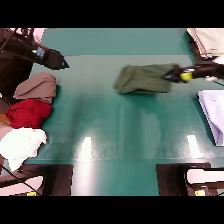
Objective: Fold the shirts.
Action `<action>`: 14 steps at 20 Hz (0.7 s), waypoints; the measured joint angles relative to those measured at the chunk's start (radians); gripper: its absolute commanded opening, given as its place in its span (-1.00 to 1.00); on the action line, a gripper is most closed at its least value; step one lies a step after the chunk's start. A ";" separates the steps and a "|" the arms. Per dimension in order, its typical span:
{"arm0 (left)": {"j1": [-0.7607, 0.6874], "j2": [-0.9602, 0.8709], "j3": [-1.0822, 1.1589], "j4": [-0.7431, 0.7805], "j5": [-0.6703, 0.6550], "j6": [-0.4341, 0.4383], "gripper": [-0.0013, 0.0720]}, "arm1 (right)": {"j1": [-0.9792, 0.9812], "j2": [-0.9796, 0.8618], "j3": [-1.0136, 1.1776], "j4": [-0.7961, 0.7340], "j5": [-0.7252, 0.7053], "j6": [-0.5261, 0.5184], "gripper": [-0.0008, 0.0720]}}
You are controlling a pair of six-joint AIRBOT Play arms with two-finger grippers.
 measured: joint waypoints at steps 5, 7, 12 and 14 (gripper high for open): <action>-0.085 -0.004 0.000 0.000 0.058 -0.007 -0.90 | -0.361 0.134 -0.101 -0.023 -0.107 -0.005 -0.94; -0.106 -0.011 -0.001 -0.001 0.066 -0.008 -0.90 | -0.461 0.150 -0.100 -0.024 -0.127 -0.016 -0.94; -0.121 -0.040 -0.002 -0.003 0.077 -0.026 -0.90 | -0.580 0.163 0.011 -0.024 -0.117 -0.066 -0.94; -0.124 -0.052 -0.003 -0.004 0.079 -0.030 -0.90 | -0.593 0.165 0.076 -0.023 -0.083 -0.079 -0.94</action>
